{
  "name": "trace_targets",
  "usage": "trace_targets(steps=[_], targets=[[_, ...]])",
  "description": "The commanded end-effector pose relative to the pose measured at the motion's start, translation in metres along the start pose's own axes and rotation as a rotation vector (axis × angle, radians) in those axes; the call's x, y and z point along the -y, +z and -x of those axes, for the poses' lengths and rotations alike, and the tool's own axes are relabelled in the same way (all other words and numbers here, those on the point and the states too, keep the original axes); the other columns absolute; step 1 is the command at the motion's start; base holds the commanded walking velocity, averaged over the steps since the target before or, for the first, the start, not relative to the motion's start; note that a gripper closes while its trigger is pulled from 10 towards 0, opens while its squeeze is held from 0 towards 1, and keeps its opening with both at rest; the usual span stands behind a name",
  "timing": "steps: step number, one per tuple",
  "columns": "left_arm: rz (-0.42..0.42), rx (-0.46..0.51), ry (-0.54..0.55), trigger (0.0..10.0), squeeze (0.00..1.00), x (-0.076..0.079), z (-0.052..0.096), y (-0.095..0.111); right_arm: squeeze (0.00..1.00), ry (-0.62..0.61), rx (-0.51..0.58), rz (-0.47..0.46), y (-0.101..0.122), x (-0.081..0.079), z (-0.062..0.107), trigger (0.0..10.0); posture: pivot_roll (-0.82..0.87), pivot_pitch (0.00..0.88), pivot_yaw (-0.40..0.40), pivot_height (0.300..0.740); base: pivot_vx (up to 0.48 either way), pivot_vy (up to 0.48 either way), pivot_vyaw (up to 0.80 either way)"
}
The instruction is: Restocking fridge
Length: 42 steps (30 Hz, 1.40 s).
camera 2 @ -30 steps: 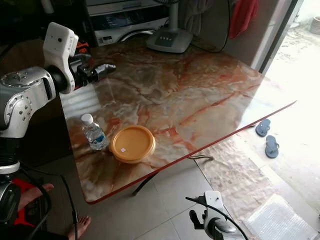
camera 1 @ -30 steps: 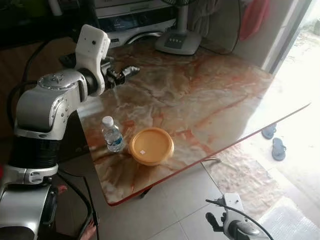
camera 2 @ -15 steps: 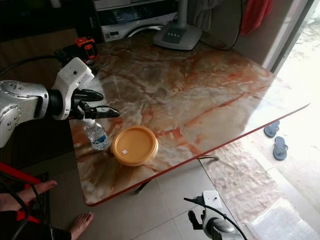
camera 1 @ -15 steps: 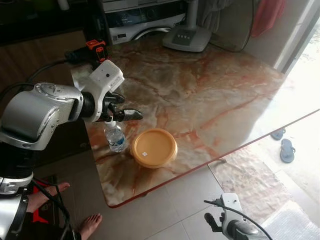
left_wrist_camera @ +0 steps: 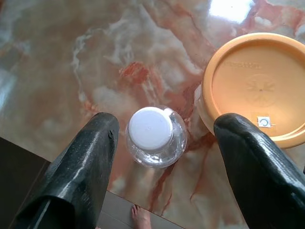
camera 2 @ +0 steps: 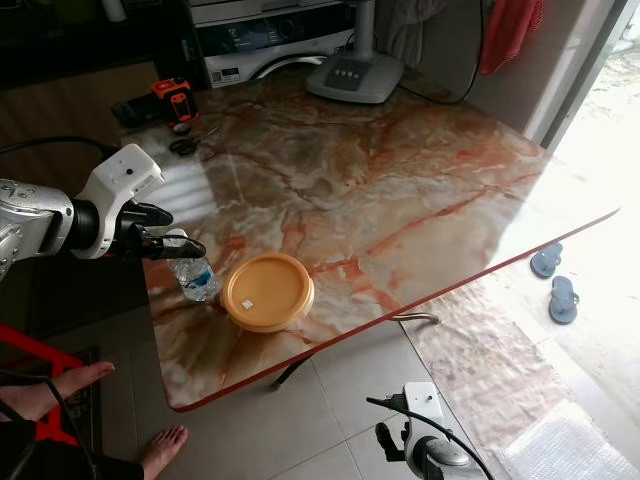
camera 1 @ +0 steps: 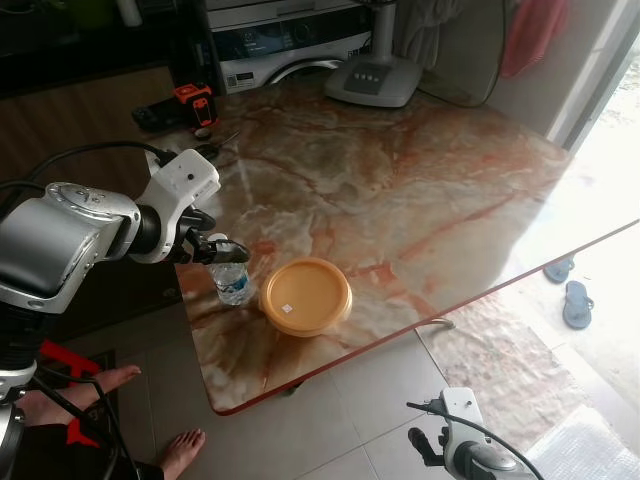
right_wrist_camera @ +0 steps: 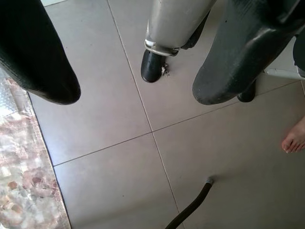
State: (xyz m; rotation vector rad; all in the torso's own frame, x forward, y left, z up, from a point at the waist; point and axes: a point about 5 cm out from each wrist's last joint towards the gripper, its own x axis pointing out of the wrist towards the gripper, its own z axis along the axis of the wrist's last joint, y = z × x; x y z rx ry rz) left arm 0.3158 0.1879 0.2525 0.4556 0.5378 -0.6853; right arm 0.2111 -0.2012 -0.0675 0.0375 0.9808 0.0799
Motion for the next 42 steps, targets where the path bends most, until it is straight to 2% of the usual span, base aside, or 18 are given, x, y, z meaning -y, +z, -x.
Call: trace_targets(steps=[1,9,16,42], targets=[[0.012,-0.002,0.034,10.0,0.00,-0.005,0.004,-0.003,0.00,0.005,-0.021,0.002,-0.004,0.000,0.000,10.0,0.00,0.049,0.038,0.740,0.000,0.000,0.00],[0.071,0.016,0.070,10.0,0.00,-0.011,-0.005,-0.009,0.00,0.006,-0.022,0.014,-0.003,0.001,0.000,10.0,-0.01,0.061,0.022,0.740,0.000,0.000,0.00],[0.160,0.067,0.069,10.0,0.00,-0.015,-0.009,-0.011,0.00,0.004,-0.026,0.026,-0.002,0.004,0.001,10.0,-0.02,0.069,0.008,0.740,0.000,0.000,0.00],[0.169,0.074,0.067,10.0,0.00,-0.014,-0.012,-0.012,0.00,0.004,-0.027,0.028,-0.002,0.004,0.001,10.0,-0.02,0.069,0.007,0.740,0.000,0.000,0.00]])
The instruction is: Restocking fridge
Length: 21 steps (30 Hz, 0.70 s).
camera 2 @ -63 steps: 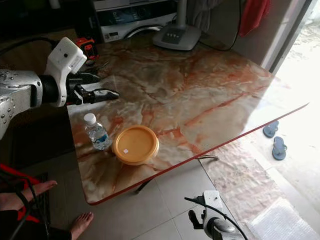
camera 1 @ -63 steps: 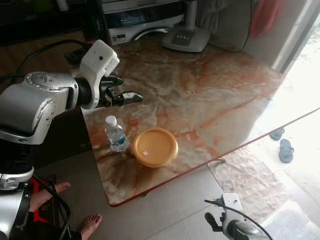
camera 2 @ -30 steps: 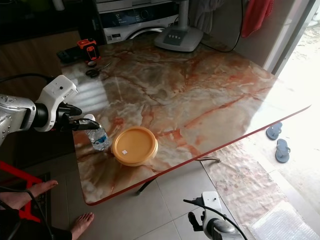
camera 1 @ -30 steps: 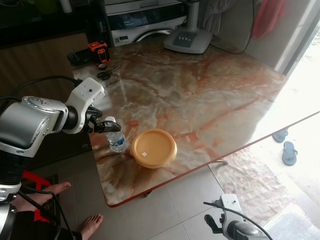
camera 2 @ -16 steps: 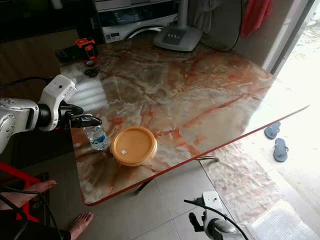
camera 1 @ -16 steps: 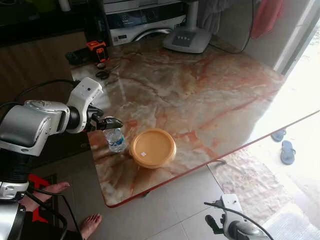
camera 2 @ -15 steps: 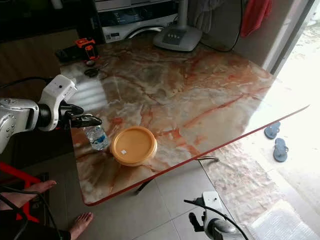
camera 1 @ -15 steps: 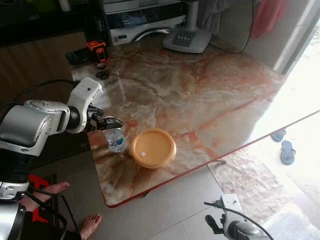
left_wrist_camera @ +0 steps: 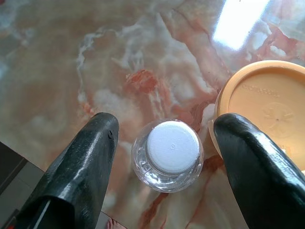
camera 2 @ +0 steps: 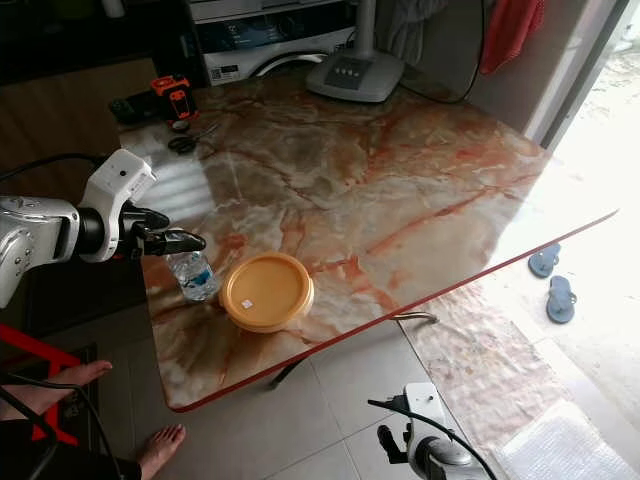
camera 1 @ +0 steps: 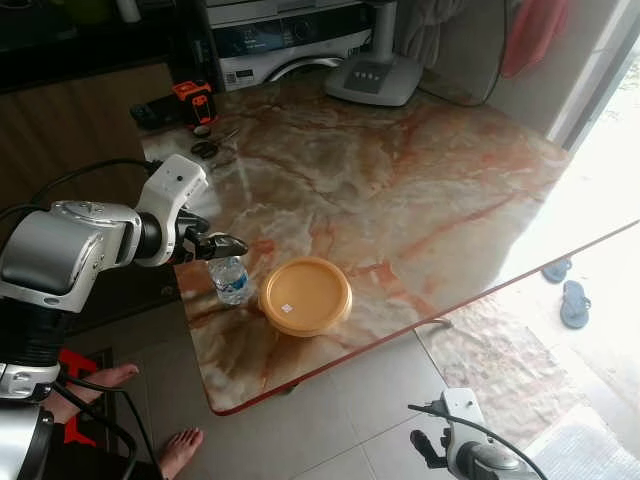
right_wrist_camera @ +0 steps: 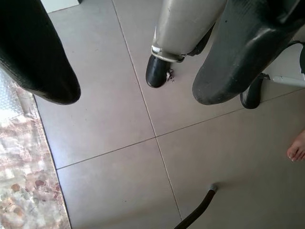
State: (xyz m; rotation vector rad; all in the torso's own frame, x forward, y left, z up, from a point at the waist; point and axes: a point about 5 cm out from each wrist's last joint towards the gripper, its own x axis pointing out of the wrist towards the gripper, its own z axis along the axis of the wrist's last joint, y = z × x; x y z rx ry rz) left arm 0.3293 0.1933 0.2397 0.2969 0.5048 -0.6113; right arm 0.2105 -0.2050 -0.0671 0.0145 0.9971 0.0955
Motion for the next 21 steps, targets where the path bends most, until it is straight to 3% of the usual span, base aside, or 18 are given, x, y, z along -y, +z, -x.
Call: trace_targets(steps=[1,7,8,9,10,12,13,14,15,18,19,20,21], targets=[[0.015,0.001,0.023,10.0,0.00,-0.0047,0.0022,-0.0028,0.00,0.002,-0.009,0.002,-0.0015,0.0001,0.0001,10.0,-0.02,0.069,0.007,0.740,0.000,0.000,0.00],[-0.004,-0.026,-0.021,10.0,0.00,0.0042,-0.0014,-0.0066,0.00,0.011,-0.015,0.008,-0.0013,-0.0005,0.0000,10.0,-0.02,0.074,0.010,0.740,0.000,0.000,0.00],[-0.005,-0.027,-0.022,4.7,0.00,0.0046,-0.0014,-0.0068,0.00,0.011,-0.015,0.008,-0.0014,-0.0005,0.0000,10.0,-0.01,0.072,0.009,0.740,0.000,0.000,0.00],[-0.005,-0.028,-0.022,4.7,0.00,0.0047,-0.0015,-0.0069,0.00,0.011,-0.015,0.008,-0.0014,-0.0004,0.0000,10.0,-0.01,0.072,0.009,0.740,0.000,0.000,0.00],[-0.006,-0.027,-0.023,0.0,0.00,0.0048,-0.0015,-0.0070,0.00,0.010,-0.016,0.009,-0.0014,-0.0003,0.0000,10.0,-0.01,0.072,0.009,0.740,0.000,0.000,0.00],[-0.010,-0.028,-0.023,0.0,0.00,0.0048,-0.0013,-0.0069,0.00,0.011,-0.016,0.010,-0.0013,-0.0004,0.0000,10.0,-0.01,0.074,0.009,0.740,0.000,0.000,0.00],[-0.011,-0.028,-0.019,3.3,0.00,0.0044,-0.0012,-0.0070,0.00,0.011,-0.017,0.009,-0.0014,-0.0004,0.0000,10.0,-0.01,0.074,0.009,0.740,0.000,0.000,0.00],[-0.014,-0.030,-0.015,8.0,0.00,0.0042,-0.0013,-0.0073,0.00,0.012,-0.017,0.010,-0.0013,-0.0004,0.0000,10.0,-0.01,0.074,0.009,0.740,0.000,0.000,0.00],[-0.014,-0.030,-0.015,9.5,0.00,0.0041,-0.0013,-0.0073,0.00,0.012,-0.017,0.010,-0.0013,-0.0005,0.0000,10.0,-0.01,0.074,0.009,0.740,0.000,0.000,0.00],[-0.015,-0.030,-0.016,8.9,0.00,0.0042,-0.0012,-0.0074,0.00,0.012,-0.017,0.010,-0.0013,-0.0005,0.0000,10.0,-0.01,0.074,0.009,0.740,0.000,0.000,0.00],[-0.015,-0.031,-0.015,6.7,0.00,0.0042,-0.0013,-0.0077,0.00,0.013,-0.017,0.010,-0.0013,-0.0005,0.0000,10.0,-0.01,0.074,0.009,0.740,0.000,0.000,0.00],[-0.016,-0.032,-0.014,5.3,0.00,0.0041,-0.0014,-0.0079,0.00,0.013,-0.018,0.010,-0.0013,-0.0005,0.0000,10.0,-0.01,0.074,0.010,0.740,0.000,0.000,0.00],[-0.016,-0.032,-0.014,5.3,0.00,0.0041,-0.0014,-0.0079,0.00,0.013,-0.018,0.010,-0.0013,-0.0005,0.0000,10.0,-0.01,0.074,0.010,0.740,0.000,0.000,0.00]])
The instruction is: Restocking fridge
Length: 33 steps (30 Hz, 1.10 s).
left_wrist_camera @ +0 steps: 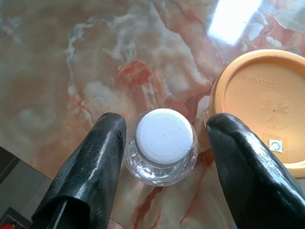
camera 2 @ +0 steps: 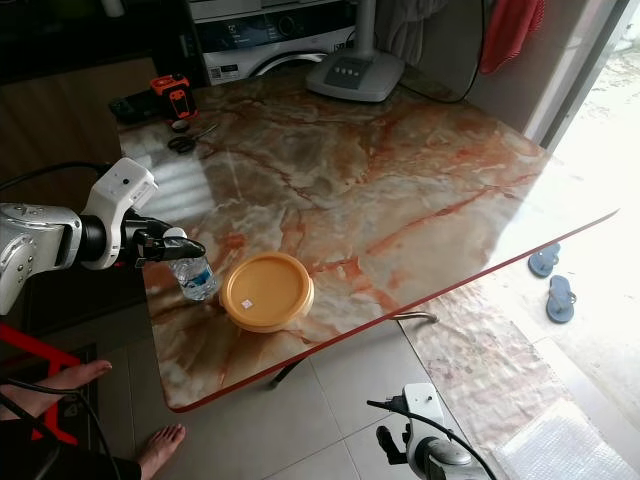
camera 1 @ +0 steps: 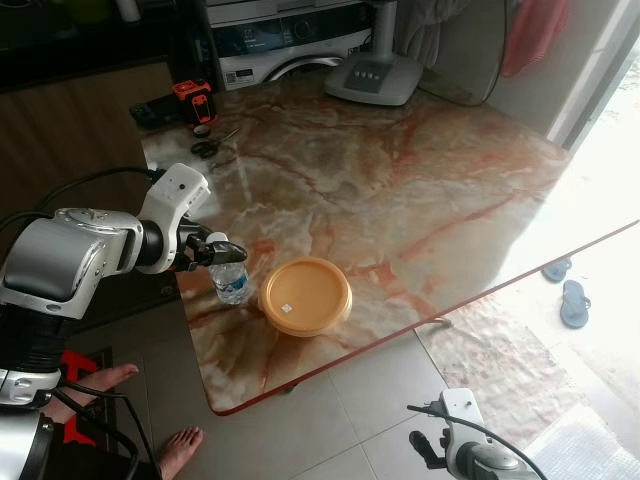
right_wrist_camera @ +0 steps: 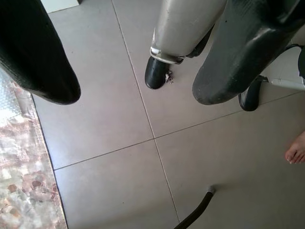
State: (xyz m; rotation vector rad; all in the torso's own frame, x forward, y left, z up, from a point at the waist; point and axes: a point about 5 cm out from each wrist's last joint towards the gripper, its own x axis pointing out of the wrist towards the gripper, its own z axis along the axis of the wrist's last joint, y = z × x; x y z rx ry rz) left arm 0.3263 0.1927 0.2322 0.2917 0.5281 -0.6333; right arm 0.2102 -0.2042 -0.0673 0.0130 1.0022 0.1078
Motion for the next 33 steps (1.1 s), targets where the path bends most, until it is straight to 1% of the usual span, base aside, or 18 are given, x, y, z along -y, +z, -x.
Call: trace_targets(steps=[1,2,3,4,5,16,24,25,30,32,33], targets=[[-0.020,-0.016,0.012,3.1,0.00,0.001,0.001,-0.001,0.00,0.003,-0.012,0.004,-0.001,0.000,0.000,10.0,-0.01,0.073,0.010,0.740,0.000,0.000,0.00],[-0.021,-0.017,0.013,3.1,0.00,0.001,0.001,-0.001,0.00,0.003,-0.012,0.004,-0.001,0.000,0.000,10.0,-0.01,0.073,0.010,0.740,0.000,0.000,0.00],[-0.021,-0.017,0.013,1.3,0.00,0.001,0.001,-0.001,0.00,0.004,-0.012,0.003,-0.001,0.000,0.000,10.0,-0.01,0.073,0.010,0.740,0.000,0.000,0.00],[-0.022,-0.017,0.014,1.3,0.00,0.001,0.001,-0.001,0.00,0.004,-0.012,0.003,-0.001,0.000,0.000,10.0,-0.01,0.073,0.010,0.740,0.000,0.000,0.00],[-0.023,-0.017,0.013,0.0,0.00,0.001,0.001,-0.001,0.00,0.004,-0.012,0.003,-0.001,0.000,0.000,10.0,-0.01,0.073,0.010,0.740,0.000,0.000,0.00],[-0.029,-0.026,0.020,0.0,0.00,0.001,0.000,-0.003,0.00,0.005,-0.013,0.003,-0.001,0.000,0.000,10.0,-0.01,0.074,0.011,0.740,0.000,0.000,0.00],[-0.034,-0.028,0.063,0.0,0.00,-0.003,-0.001,-0.004,0.00,0.006,-0.013,0.003,-0.001,0.000,0.000,10.0,-0.01,0.075,0.011,0.740,0.000,0.000,0.00],[-0.030,-0.017,0.089,0.0,0.00,-0.005,-0.002,-0.003,0.00,0.006,-0.014,0.003,-0.001,0.000,0.000,10.0,-0.01,0.075,0.011,0.740,0.000,0.000,0.00],[-0.037,0.018,0.148,0.0,0.00,-0.010,-0.002,0.001,0.00,0.007,-0.014,0.003,-0.001,0.000,0.000,10.0,-0.01,0.075,0.010,0.740,0.000,0.000,0.00],[-0.051,0.053,0.229,0.0,0.00,-0.016,-0.002,0.005,0.00,0.007,-0.014,0.003,-0.001,0.000,0.000,10.0,-0.02,0.073,0.007,0.740,0.000,0.000,0.00],[-0.064,0.080,0.291,0.0,0.00,-0.020,-0.001,0.009,0.00,0.006,-0.014,0.003,-0.001,0.000,0.000,10.0,-0.02,0.073,0.007,0.740,0.000,0.000,0.00]])
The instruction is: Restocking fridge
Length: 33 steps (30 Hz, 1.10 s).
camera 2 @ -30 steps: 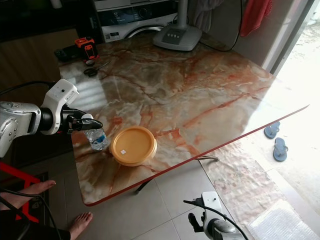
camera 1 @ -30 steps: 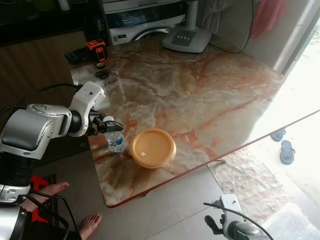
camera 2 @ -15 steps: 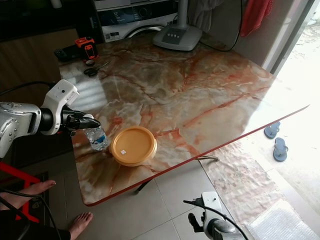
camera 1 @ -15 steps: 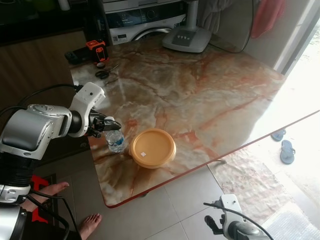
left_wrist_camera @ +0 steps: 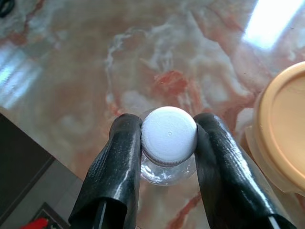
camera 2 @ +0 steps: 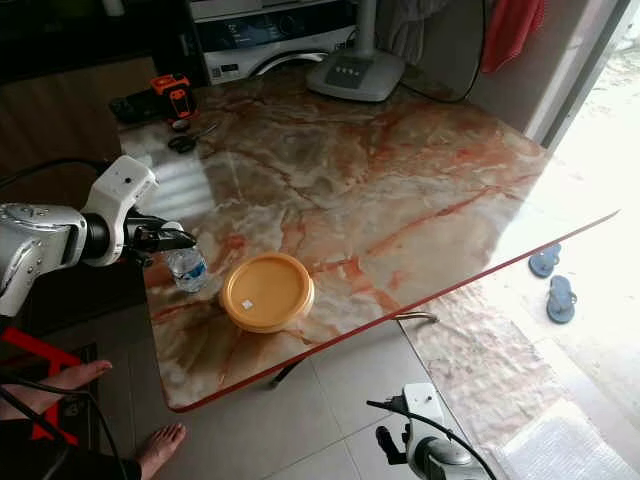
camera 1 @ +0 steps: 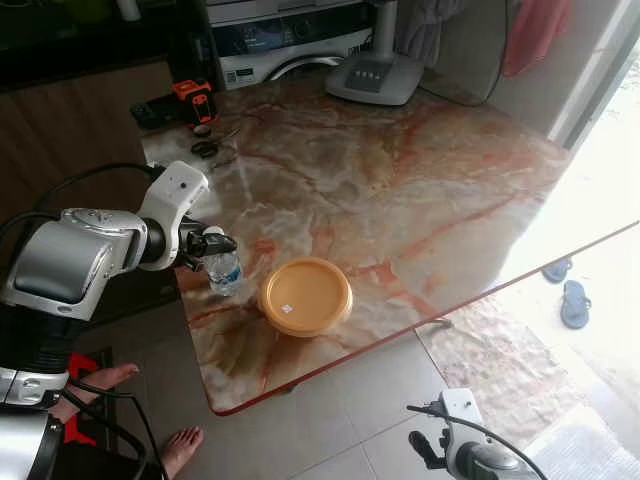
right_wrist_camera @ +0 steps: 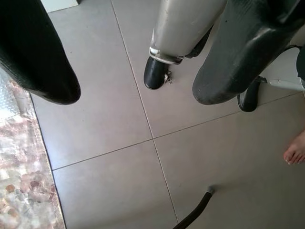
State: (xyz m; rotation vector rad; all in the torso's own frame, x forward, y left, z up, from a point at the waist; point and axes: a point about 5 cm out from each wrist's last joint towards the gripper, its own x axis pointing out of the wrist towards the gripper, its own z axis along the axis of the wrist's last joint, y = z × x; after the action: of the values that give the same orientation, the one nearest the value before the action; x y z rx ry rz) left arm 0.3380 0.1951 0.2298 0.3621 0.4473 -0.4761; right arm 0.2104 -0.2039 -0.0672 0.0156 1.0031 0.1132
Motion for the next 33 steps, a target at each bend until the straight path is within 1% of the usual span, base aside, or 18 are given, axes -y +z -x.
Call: trace_targets(steps=[1,2,3,5,6,8,9,11,13,15,17,19,20,23,26,27,29,33], targets=[[-0.023,0.049,0.125,0.0,0.00,-0.014,0.004,0.008,0.00,0.001,-0.013,0.003,-0.001,0.000,0.000,10.0,-0.01,0.073,0.005,0.740,0.000,0.000,0.00],[0.044,0.121,0.196,4.7,0.00,-0.021,0.004,0.016,0.00,0.001,-0.013,0.004,-0.001,0.000,0.000,10.0,-0.01,0.073,0.005,0.740,0.000,0.000,0.00],[0.052,0.159,0.231,10.0,0.00,-0.024,0.005,0.020,0.00,0.001,-0.013,0.004,-0.001,0.000,0.000,10.0,-0.01,0.073,0.005,0.740,0.000,0.000,0.00],[0.039,0.261,0.324,10.0,0.00,-0.031,0.007,0.030,0.00,0.002,-0.012,0.004,-0.001,0.000,0.000,10.0,-0.02,0.072,0.002,0.740,0.000,0.000,0.00],[0.039,0.261,0.324,10.0,0.00,-0.031,0.007,0.030,0.00,0.002,-0.012,0.004,-0.001,0.000,0.000,10.0,-0.02,0.072,0.002,0.740,0.000,0.000,0.00],[0.015,0.382,0.430,10.0,0.00,-0.031,0.010,0.040,0.00,0.001,-0.010,0.002,-0.001,0.001,0.000,10.0,-0.02,0.069,-0.001,0.740,0.000,0.000,0.00],[0.015,0.382,0.430,10.0,0.00,-0.031,0.010,0.040,0.00,0.001,-0.010,0.002,-0.001,0.001,0.000,10.0,-0.02,0.069,-0.001,0.740,0.000,0.000,0.00],[-0.010,0.443,0.463,10.0,0.00,-0.025,0.007,0.043,0.00,0.000,-0.010,0.002,-0.001,0.001,0.000,10.0,-0.02,0.069,-0.001,0.740,0.000,0.000,0.00],[-0.007,0.525,0.508,10.0,0.00,-0.018,0.007,0.046,0.00,-0.003,-0.006,-0.002,-0.001,0.001,0.000,10.0,-0.03,0.066,-0.001,0.740,0.000,0.000,0.00],[-0.050,0.581,0.565,10.0,0.00,-0.011,0.006,0.046,0.00,-0.005,-0.002,-0.005,0.000,0.001,0.000,10.0,-0.03,0.066,-0.001,0.740,0.000,0.000,0.00],[-0.092,0.633,0.620,10.0,0.00,-0.001,0.002,0.043,0.00,-0.006,0.001,-0.007,0.000,0.000,0.000,10.0,-0.04,0.057,-0.001,0.740,0.000,0.000,0.00],[-0.081,0.706,0.722,10.0,0.00,0.008,0.000,0.031,0.00,-0.010,0.012,-0.015,0.000,0.000,0.000,10.0,-0.05,0.050,0.004,0.740,0.000,0.000,0.00],[-0.077,0.714,0.734,10.0,0.00,0.010,-0.001,0.028,0.00,-0.011,0.015,-0.017,0.000,-0.001,0.000,10.0,-0.05,0.050,0.004,0.740,0.000,0.000,0.00],[-0.153,0.715,0.796,10.0,0.00,0.025,-0.007,0.010,0.00,-0.017,0.028,-0.033,0.000,-0.002,-0.001,10.0,-0.07,0.041,0.012,0.740,0.000,0.000,0.00],[-0.150,0.716,0.821,10.0,0.00,0.031,-0.010,-0.003,0.00,-0.021,0.033,-0.038,0.000,-0.002,-0.001,10.0,-0.08,0.034,0.016,0.740,0.000,0.000,0.00],[-0.174,0.716,0.836,10.0,0.00,0.034,-0.011,-0.009,0.00,-0.022,0.034,-0.039,0.000,-0.002,-0.001,10.0,-0.08,0.034,0.016,0.740,0.000,0.000,0.00],[-0.213,0.731,0.844,10.0,0.00,0.042,-0.014,-0.021,0.00,-0.023,0.035,-0.040,-0.001,-0.003,-0.001,10.0,-0.08,0.027,0.019,0.740,0.000,0.000,0.00],[-0.234,0.704,0.833,10.0,0.00,0.047,-0.017,-0.041,0.00,-0.027,0.040,-0.047,-0.002,-0.004,-0.001,10.0,-0.09,0.000,0.028,0.740,0.000,0.000,0.00]])
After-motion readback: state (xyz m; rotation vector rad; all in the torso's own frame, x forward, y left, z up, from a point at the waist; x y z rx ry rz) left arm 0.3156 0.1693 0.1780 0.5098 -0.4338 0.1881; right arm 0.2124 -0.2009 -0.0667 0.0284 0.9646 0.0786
